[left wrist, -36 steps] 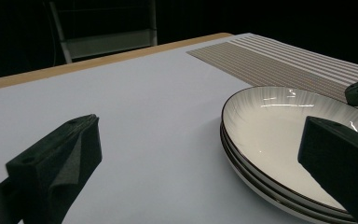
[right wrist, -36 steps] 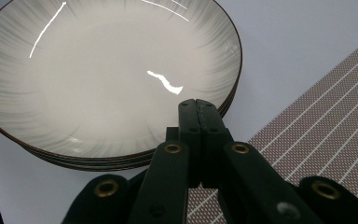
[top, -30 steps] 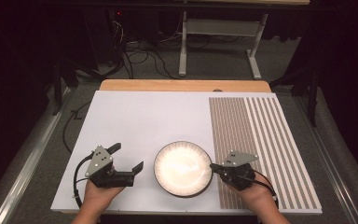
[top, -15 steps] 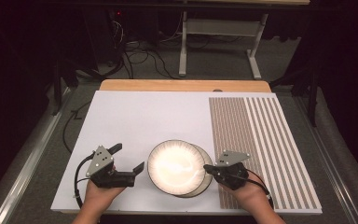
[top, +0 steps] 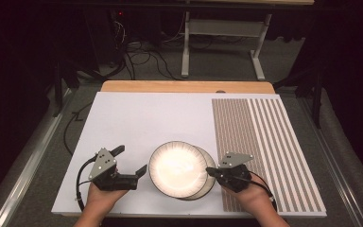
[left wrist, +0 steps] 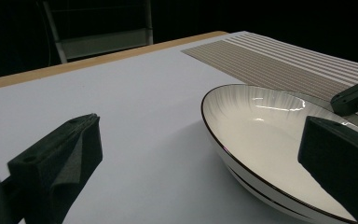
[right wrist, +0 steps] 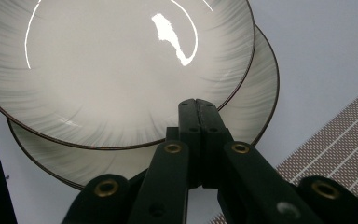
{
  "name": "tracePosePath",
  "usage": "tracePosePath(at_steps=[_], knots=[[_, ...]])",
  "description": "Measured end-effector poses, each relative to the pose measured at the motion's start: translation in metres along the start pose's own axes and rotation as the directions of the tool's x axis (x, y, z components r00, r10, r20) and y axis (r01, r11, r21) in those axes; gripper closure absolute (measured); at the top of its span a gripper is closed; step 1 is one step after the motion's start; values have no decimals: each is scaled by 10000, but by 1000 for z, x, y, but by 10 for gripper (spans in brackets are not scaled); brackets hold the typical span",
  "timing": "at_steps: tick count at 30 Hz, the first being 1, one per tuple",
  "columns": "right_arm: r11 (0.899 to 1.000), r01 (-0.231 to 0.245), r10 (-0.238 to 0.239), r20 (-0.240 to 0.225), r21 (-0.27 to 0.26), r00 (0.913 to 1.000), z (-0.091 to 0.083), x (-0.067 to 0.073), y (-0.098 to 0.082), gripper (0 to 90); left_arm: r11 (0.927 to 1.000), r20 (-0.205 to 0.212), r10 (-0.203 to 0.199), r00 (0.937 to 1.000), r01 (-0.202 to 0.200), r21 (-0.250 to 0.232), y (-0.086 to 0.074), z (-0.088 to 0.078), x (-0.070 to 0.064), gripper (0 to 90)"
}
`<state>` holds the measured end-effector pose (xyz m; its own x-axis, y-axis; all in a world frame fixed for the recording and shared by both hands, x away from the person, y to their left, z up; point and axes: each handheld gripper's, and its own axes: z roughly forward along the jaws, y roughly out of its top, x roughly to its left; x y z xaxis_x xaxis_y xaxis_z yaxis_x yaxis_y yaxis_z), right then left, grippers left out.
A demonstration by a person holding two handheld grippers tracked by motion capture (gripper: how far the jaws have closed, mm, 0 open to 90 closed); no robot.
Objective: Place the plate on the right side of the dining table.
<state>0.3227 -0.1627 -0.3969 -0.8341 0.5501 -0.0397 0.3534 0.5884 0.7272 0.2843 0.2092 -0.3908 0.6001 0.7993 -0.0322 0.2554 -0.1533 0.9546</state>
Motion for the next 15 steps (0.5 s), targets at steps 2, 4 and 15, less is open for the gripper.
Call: tracePosePath(at_steps=[2, 4, 15], knots=[[10000, 13, -13, -53, 15, 10000, 1, 1, 0, 900, 10000, -15, 32, 10000, -32, -43, 0, 0, 0, 4], [9999, 117, -116, -109, 10, 9999, 3, 2, 0, 900, 9998, -77, 41, 10000, -42, -186, 0, -1, -1, 4], [9995, 246, -242, -221, 180, 9995, 11, 9, 5, 900, 9994, 222, -341, 9992, 339, 63, 1, 3, -2, 2]])
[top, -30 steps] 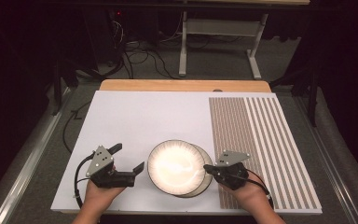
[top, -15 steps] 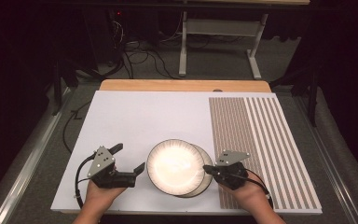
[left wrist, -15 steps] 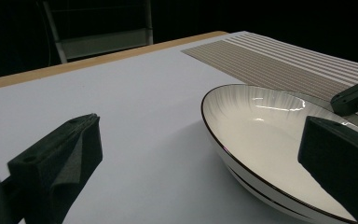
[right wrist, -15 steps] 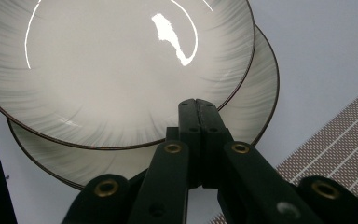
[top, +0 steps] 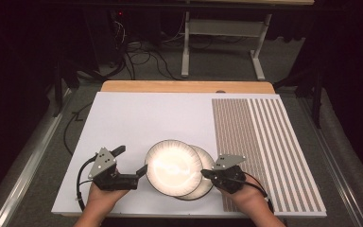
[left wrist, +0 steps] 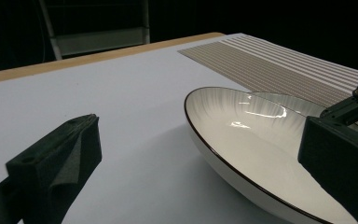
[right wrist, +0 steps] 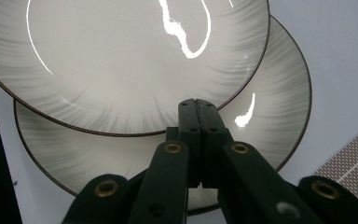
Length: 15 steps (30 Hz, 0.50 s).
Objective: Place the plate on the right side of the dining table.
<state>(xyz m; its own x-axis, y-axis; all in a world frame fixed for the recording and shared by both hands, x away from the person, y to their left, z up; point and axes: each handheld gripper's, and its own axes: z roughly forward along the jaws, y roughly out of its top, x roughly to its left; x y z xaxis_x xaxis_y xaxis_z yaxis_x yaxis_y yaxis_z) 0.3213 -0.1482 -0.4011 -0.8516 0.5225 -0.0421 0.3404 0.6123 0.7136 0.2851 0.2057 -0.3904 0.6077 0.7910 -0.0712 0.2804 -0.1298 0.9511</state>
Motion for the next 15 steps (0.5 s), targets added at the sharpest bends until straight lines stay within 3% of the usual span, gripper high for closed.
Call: tracePosePath(at_steps=[15], knots=[[9999, 103, -105, -192, -95, 9998, 8, 5, 6, 900, 9949, 649, -308, 9974, 243, 982, -1, 18, -15, 2]])
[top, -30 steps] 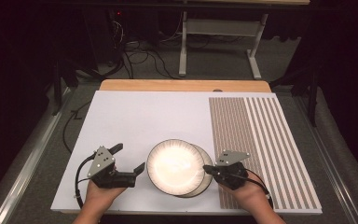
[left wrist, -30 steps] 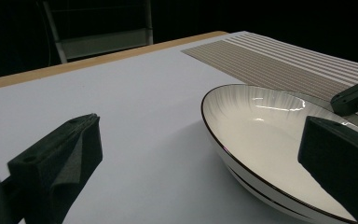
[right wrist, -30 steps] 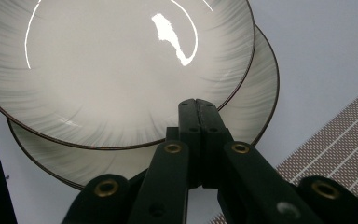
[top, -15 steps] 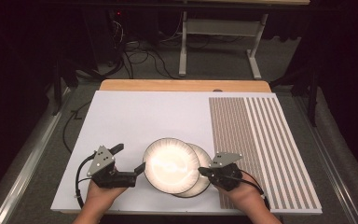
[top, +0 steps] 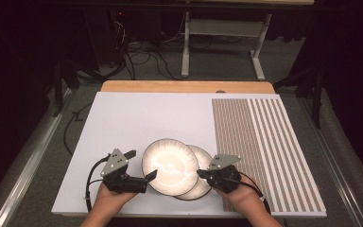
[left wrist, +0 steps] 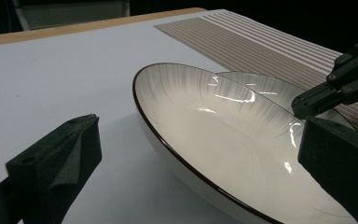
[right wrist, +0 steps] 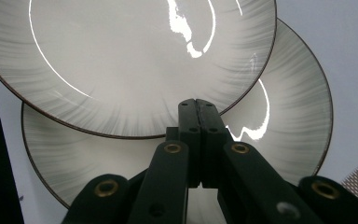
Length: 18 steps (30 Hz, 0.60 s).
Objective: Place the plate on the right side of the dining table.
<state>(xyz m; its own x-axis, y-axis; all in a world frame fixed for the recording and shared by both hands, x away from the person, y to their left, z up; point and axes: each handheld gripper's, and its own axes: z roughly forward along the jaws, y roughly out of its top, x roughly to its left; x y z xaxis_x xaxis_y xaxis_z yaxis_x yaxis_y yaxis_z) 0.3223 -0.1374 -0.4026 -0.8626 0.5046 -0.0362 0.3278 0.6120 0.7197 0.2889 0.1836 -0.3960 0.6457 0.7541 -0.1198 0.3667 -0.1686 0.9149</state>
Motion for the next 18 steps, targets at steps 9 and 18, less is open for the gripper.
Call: tracePosePath(at_steps=[9, 18], knots=[[10000, 26, -26, 7, 43, 10000, 2, 2, 1, 900, 9947, 411, -445, 9982, 405, 943, 0, 11, -4, 6], [10000, 94, -94, 21, 25, 10000, 2, 3, 1, 900, 9833, 669, -923, 9935, 804, 1633, -1, 19, -6, 13]])
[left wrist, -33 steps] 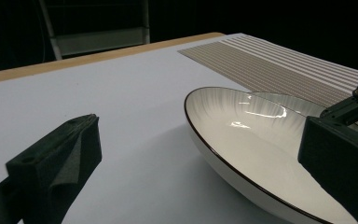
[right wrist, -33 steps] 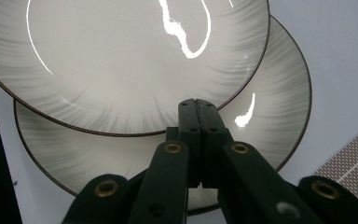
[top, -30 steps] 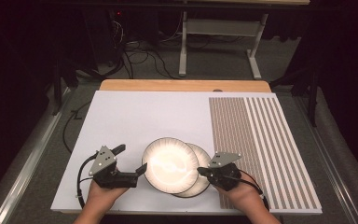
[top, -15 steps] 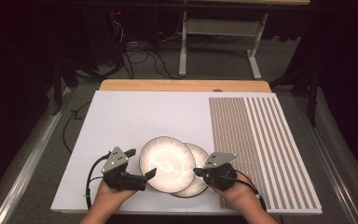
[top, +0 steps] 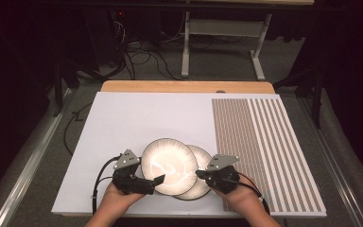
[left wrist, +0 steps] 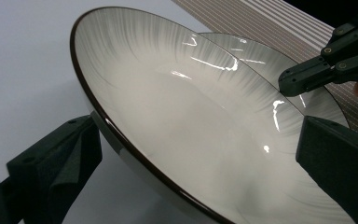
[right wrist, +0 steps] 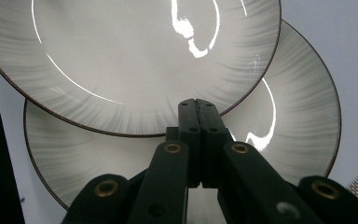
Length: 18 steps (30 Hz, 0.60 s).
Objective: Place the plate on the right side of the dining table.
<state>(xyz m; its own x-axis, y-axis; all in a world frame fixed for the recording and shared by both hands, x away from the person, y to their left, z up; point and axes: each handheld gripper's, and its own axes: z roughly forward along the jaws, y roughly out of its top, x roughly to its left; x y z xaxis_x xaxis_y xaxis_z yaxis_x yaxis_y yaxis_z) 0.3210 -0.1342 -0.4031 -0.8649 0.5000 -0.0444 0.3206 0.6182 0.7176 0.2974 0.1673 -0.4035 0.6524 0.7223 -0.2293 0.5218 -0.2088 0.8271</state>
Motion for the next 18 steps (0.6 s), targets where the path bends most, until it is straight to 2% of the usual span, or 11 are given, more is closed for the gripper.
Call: tracePosePath(at_steps=[2, 9, 15, 16, 17, 18], knots=[[10000, 6, -6, 15, 31, 10000, 0, 0, 0, 900, 9998, 151, -164, 9998, 163, 93, 0, 1, 0, 50], [10000, 5, -5, 38, -28, 10000, 0, 1, 0, 900, 9984, -54, -493, 9988, 494, 277, 0, 3, 0, 160], [10000, 34, -34, 65, 25, 10000, 0, 1, 0, 900, 9932, 198, -1089, 9939, 1079, 442, 1, 3, 3, 231], [10000, 31, -31, 69, 29, 10000, 0, 1, 0, 900, 9932, 198, -1089, 9939, 1079, 442, 1, 3, 3, 245], [10000, 34, -35, 70, 39, 10000, 0, 1, 0, 900, 9900, 223, -1350, 9906, 1339, 439, 1, 2, 4, 261], [10000, 69, -70, 69, 43, 10000, 0, 1, 0, 900, 9888, 229, -1435, 9894, 1424, 443, 1, 2, 5, 274]])
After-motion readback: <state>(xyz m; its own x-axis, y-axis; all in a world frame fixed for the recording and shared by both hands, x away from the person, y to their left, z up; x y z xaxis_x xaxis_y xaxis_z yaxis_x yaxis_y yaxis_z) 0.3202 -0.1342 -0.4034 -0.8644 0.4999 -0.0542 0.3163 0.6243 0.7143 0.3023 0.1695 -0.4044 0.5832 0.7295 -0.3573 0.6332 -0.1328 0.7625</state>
